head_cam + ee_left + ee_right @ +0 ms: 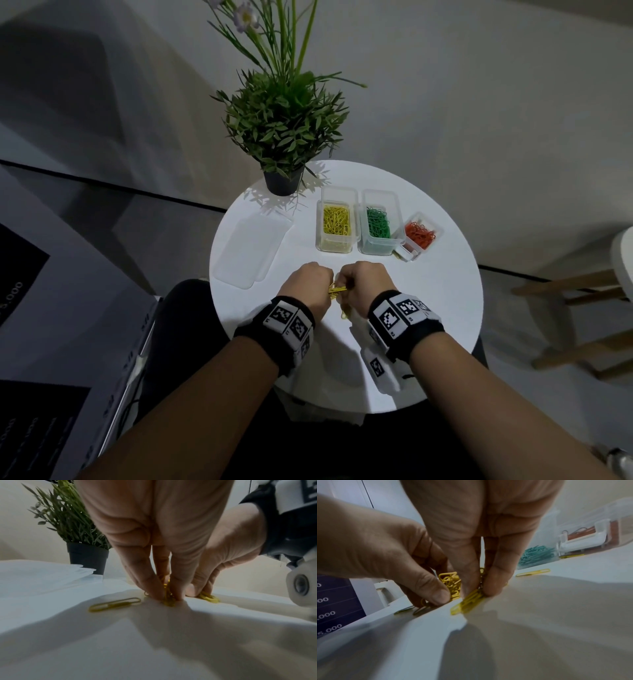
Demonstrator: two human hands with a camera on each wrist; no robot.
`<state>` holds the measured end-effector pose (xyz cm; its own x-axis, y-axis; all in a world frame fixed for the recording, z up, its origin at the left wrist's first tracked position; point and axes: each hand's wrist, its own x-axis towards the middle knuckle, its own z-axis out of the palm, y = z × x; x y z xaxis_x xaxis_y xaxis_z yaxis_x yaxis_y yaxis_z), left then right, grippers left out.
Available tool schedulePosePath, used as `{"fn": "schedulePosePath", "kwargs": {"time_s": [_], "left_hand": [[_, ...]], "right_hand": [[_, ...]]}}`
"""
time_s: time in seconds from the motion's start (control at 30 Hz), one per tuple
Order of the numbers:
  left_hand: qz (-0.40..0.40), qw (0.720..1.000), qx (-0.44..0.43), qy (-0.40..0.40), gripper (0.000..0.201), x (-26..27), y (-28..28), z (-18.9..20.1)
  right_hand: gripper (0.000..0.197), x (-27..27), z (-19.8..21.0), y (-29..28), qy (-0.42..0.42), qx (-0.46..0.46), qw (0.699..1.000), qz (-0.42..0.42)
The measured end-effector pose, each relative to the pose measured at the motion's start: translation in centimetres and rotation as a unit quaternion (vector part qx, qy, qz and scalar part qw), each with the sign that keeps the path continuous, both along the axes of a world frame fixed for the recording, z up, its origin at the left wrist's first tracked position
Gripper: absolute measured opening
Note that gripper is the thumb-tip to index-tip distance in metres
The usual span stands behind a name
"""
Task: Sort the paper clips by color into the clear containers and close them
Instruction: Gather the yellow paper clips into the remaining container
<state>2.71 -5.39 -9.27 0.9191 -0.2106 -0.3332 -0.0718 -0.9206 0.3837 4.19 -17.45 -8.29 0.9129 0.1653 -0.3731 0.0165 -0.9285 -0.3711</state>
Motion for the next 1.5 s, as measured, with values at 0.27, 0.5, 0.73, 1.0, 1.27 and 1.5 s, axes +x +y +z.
{"fn": "schedulePosePath", "kwargs": {"time_s": [0.27,0.5,0.73,1.0,1.27,1.5], "left_hand": [[-0.041,0.997,0.065,-0.012,0.025,0.9,-0.9,0.3],[-0.049,0.997,0.062,-0.018,0.025,0.5,-1.1,0.7],[-0.023,0.993,-0.037,-0.111,0.013,2.1,0.5,3.9],[0.084,0.96,-0.205,-0.169,0.018,9.4,0.7,6.5],[0.064,0.976,-0.176,-0.114,0.036,11.1,0.9,4.7],[0.024,0.984,-0.155,-0.082,0.049,11.1,1.1,4.6]], "right_hand": [[0.017,-0.4,0.3,0.4,-0.024,-0.023,0.999,0.024],[0.019,-0.4,0.4,0.3,-0.027,-0.047,0.996,0.066],[0.016,0.7,3.6,-0.3,-0.115,0.003,0.991,0.064],[0.011,7.7,7.3,-0.1,-0.16,0.014,0.986,-0.044],[0.02,9.3,5.3,0.8,-0.079,0.021,0.991,-0.106],[0.026,9.0,4.9,-0.3,-0.052,0.161,0.97,-0.173]]}}
